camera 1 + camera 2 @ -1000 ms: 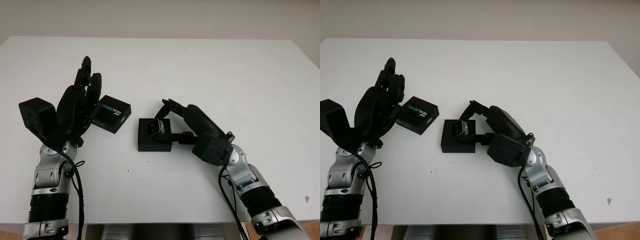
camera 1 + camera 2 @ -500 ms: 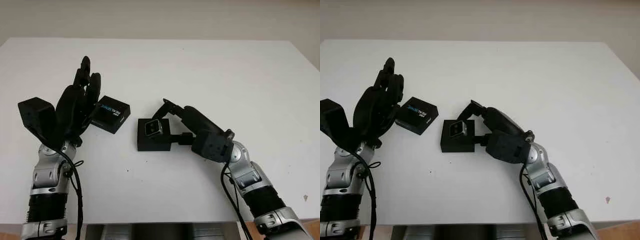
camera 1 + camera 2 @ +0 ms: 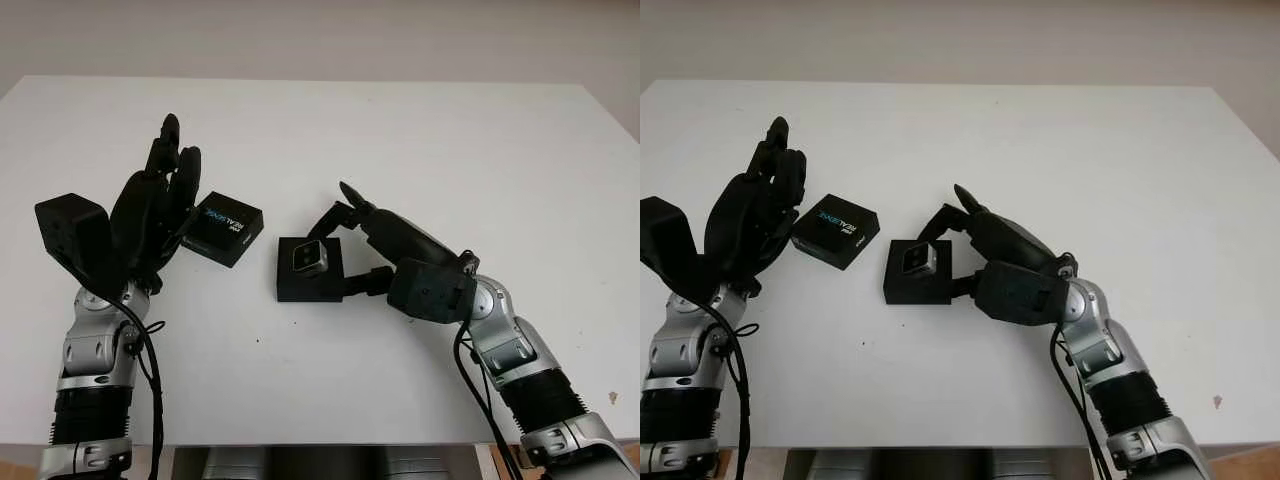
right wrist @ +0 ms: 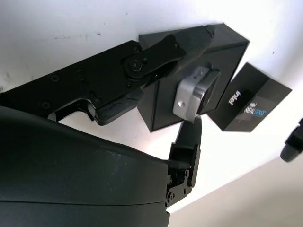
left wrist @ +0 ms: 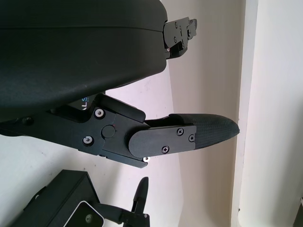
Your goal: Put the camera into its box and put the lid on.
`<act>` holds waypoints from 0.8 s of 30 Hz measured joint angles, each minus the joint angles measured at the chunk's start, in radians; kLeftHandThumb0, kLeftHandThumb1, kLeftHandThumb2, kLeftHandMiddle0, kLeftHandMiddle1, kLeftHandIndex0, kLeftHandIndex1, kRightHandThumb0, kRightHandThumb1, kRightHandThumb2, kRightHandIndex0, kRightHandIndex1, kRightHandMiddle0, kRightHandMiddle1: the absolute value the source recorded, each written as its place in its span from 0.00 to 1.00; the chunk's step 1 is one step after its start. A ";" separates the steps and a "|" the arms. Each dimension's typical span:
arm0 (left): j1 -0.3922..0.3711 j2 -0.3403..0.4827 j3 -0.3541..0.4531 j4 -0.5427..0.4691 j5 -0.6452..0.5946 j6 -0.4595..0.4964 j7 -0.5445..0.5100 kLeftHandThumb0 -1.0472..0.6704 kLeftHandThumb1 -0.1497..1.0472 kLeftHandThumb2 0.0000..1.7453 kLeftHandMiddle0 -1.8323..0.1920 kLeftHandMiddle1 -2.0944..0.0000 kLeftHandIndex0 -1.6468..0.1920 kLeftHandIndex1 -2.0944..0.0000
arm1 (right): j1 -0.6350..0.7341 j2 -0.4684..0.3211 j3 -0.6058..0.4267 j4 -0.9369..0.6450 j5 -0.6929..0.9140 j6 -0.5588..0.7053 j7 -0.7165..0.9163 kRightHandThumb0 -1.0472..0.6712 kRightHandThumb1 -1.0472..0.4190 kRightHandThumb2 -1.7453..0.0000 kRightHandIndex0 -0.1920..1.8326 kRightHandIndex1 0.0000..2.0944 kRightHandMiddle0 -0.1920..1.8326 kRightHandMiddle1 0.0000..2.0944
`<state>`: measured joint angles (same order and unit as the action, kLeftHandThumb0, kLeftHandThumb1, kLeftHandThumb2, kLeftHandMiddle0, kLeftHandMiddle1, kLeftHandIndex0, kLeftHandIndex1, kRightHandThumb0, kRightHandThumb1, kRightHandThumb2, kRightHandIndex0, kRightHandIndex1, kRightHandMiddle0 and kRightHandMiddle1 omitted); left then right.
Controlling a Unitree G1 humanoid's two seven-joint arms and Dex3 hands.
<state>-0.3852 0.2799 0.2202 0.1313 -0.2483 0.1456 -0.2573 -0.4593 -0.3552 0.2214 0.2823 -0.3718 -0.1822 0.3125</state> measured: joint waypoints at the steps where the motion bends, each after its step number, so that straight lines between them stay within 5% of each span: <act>1: 0.000 0.000 0.000 0.000 0.000 0.002 0.000 0.15 1.00 0.29 1.00 1.00 1.00 1.00 | -0.003 -0.003 -0.005 -0.006 0.000 0.005 -0.006 0.12 0.12 0.97 0.00 0.00 0.03 0.02; 19: 0.000 0.000 0.000 -0.004 0.000 0.007 0.001 0.15 1.00 0.29 1.00 1.00 1.00 1.00 | -0.028 0.005 -0.047 -0.033 -0.003 -0.021 -0.186 0.10 0.05 0.96 0.00 0.00 0.00 0.00; 24: 0.000 0.000 0.000 -0.008 0.000 0.008 0.000 0.15 1.00 0.29 1.00 1.00 1.00 1.00 | -0.028 0.039 -0.059 -0.016 0.016 -0.053 -0.247 0.18 0.08 0.97 0.08 0.04 0.19 0.10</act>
<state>-0.3852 0.2799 0.2202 0.1232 -0.2482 0.1537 -0.2570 -0.4868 -0.3164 0.1629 0.2663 -0.3562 -0.2356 0.0652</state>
